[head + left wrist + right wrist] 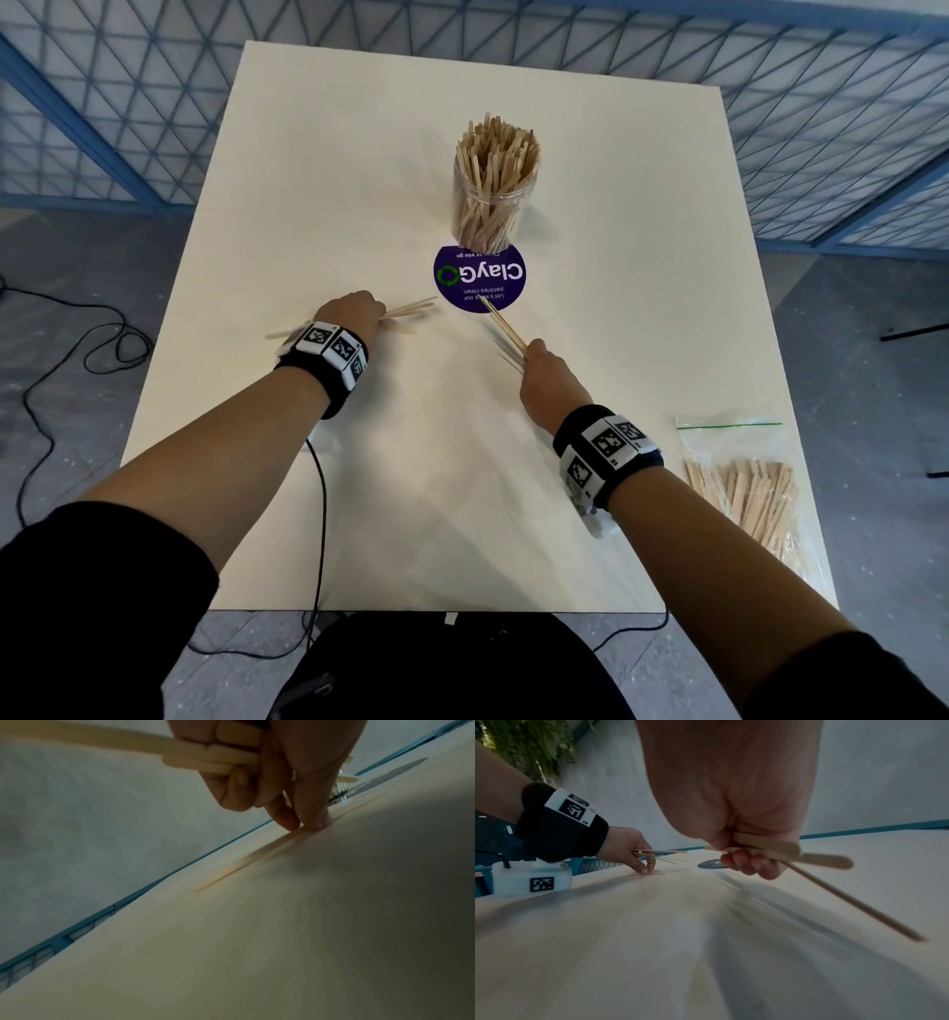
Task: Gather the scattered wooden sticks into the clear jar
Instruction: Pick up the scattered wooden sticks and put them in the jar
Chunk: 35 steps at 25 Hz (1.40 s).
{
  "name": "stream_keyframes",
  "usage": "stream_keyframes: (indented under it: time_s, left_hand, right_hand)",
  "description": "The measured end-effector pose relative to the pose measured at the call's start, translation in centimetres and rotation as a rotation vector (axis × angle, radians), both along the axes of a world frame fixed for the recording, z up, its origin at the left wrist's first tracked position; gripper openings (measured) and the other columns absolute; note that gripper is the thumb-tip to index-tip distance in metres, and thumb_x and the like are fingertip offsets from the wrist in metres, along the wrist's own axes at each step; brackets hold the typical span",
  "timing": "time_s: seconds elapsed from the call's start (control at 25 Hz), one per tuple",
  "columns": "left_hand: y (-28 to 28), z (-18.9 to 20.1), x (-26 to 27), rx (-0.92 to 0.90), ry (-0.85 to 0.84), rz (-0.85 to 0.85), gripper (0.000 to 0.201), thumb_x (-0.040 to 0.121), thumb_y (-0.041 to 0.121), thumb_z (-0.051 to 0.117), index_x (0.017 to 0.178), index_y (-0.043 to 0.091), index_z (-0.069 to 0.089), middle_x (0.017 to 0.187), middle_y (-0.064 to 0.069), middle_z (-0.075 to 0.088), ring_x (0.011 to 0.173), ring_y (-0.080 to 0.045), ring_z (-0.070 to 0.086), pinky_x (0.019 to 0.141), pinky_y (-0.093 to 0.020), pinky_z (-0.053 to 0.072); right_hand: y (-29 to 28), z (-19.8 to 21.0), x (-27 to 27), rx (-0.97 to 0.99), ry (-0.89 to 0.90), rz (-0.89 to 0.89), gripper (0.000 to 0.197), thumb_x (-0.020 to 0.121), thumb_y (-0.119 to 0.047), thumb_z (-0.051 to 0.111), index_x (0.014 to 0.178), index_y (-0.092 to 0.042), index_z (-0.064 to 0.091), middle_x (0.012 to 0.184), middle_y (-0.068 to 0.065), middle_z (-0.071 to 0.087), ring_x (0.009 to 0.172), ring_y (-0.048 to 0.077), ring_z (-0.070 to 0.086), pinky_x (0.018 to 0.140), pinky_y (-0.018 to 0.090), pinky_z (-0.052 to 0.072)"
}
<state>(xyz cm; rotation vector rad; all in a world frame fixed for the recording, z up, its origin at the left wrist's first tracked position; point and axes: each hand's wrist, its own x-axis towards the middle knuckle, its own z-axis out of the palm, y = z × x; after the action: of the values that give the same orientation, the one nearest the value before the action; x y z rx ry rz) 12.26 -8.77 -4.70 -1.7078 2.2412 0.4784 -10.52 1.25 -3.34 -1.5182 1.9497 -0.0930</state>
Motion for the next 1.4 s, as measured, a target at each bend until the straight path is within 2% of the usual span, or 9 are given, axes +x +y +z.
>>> stream_keyframes:
  time_s: [0.2, 0.36, 0.44, 0.56, 0.72, 0.84, 0.96, 1.12, 1.4]
  left_hand:
    - [0.1, 1.7, -2.8, 0.046, 0.121, 0.125, 0.023, 0.097, 0.017, 0.035, 0.112, 0.002, 0.045, 0.103, -0.023, 0.061, 0.081, -0.035, 0.056, 0.066, -0.037, 0.04]
    - [-1.0, 5.2, -6.8, 0.011, 0.411, 0.222, 0.026, 0.098, 0.015, 0.034, 0.115, -0.002, 0.044, 0.105, -0.022, 0.065, 0.095, -0.039, 0.06, 0.079, -0.04, 0.046]
    - [-2.3, 6.8, -8.6, 0.033, 0.544, 0.335, 0.028, 0.098, 0.014, 0.034, 0.116, -0.005, 0.044, 0.102, -0.024, 0.062, 0.092, -0.04, 0.059, 0.078, -0.041, 0.046]
    - [-4.6, 9.3, -10.7, 0.181, 0.968, 0.595, 0.026, 0.098, 0.021, 0.033, 0.103, 0.002, 0.051, 0.077, -0.01, 0.049, 0.058, -0.026, 0.044, 0.052, -0.027, 0.035]
    - [-7.6, 12.9, -11.6, 0.44, 1.395, 0.866, 0.044, 0.099, 0.039, 0.025, 0.074, 0.019, 0.054, 0.054, 0.005, 0.029, 0.032, -0.006, 0.021, 0.038, -0.008, 0.016]
    - [-9.8, 13.6, -12.3, 0.4, 1.476, 0.81, 0.034, 0.097, 0.012, 0.025, 0.074, 0.018, 0.05, 0.06, 0.003, 0.029, 0.028, -0.004, 0.022, 0.036, -0.007, 0.016]
    - [-11.5, 13.5, -13.0, 0.32, 1.543, 0.749, 0.034, 0.096, 0.001, 0.024, 0.075, 0.018, 0.044, 0.064, 0.001, 0.034, 0.043, -0.008, 0.031, 0.041, -0.02, 0.026]
    - [-13.4, 13.3, -13.5, 0.176, 1.581, 0.707, 0.037, 0.097, 0.0, 0.023, 0.079, 0.024, 0.043, 0.07, 0.003, 0.04, 0.058, -0.009, 0.036, 0.056, -0.024, 0.033]
    - [-14.5, 11.8, -13.7, 0.059, 1.615, 0.715, 0.034, 0.102, 0.022, 0.019, 0.093, 0.035, 0.049, 0.065, 0.003, 0.037, 0.054, -0.008, 0.029, 0.051, -0.021, 0.028]
  right_hand:
    - [-0.5, 0.1, -0.3, -0.002, -0.067, -0.048, 0.008, 0.091, -0.003, 0.028, 0.091, -0.011, 0.03, 0.072, 0.008, 0.049, 0.067, 0.03, 0.049, 0.06, 0.036, 0.036]
    - [-2.3, 1.2, -0.9, -0.067, -0.168, -0.136, 0.015, 0.093, -0.002, 0.031, 0.103, -0.001, 0.042, 0.085, 0.011, 0.051, 0.074, 0.029, 0.048, 0.066, 0.032, 0.035]
    - [-3.8, 2.4, -1.3, -0.131, -0.216, -0.172, 0.012, 0.095, -0.006, 0.032, 0.093, -0.004, 0.044, 0.082, 0.01, 0.051, 0.073, 0.028, 0.046, 0.065, 0.032, 0.033]
    - [-6.8, 5.0, -2.0, -0.239, -0.315, -0.239, 0.028, 0.097, -0.014, 0.033, 0.07, -0.016, 0.033, 0.065, 0.0, 0.044, 0.062, 0.024, 0.041, 0.059, 0.031, 0.031]
    - [-11.2, 8.0, -2.5, -0.398, -0.569, -0.332, 0.018, 0.097, -0.009, 0.031, 0.085, -0.01, 0.044, 0.067, -0.004, 0.041, 0.059, 0.011, 0.038, 0.06, 0.027, 0.033]
    - [-14.5, 10.0, -2.9, -0.455, -0.666, -0.354, 0.03, 0.095, -0.002, 0.028, 0.075, -0.021, 0.041, 0.069, -0.005, 0.04, 0.06, 0.01, 0.036, 0.059, 0.023, 0.032]
    - [-16.7, 11.9, -3.2, -0.45, -0.81, -0.411, 0.032, 0.094, 0.0, 0.027, 0.073, -0.021, 0.04, 0.068, -0.002, 0.039, 0.059, 0.012, 0.037, 0.059, 0.024, 0.036]
    - [-18.8, 12.7, -3.5, -0.516, -0.898, -0.41, 0.03, 0.096, -0.005, 0.031, 0.076, -0.022, 0.045, 0.069, 0.0, 0.044, 0.062, 0.014, 0.045, 0.067, 0.029, 0.042]
    - [-20.8, 12.1, -2.6, -0.574, -1.115, -0.411, 0.032, 0.098, 0.002, 0.027, 0.079, -0.018, 0.044, 0.075, 0.001, 0.046, 0.066, 0.013, 0.045, 0.065, 0.019, 0.043]
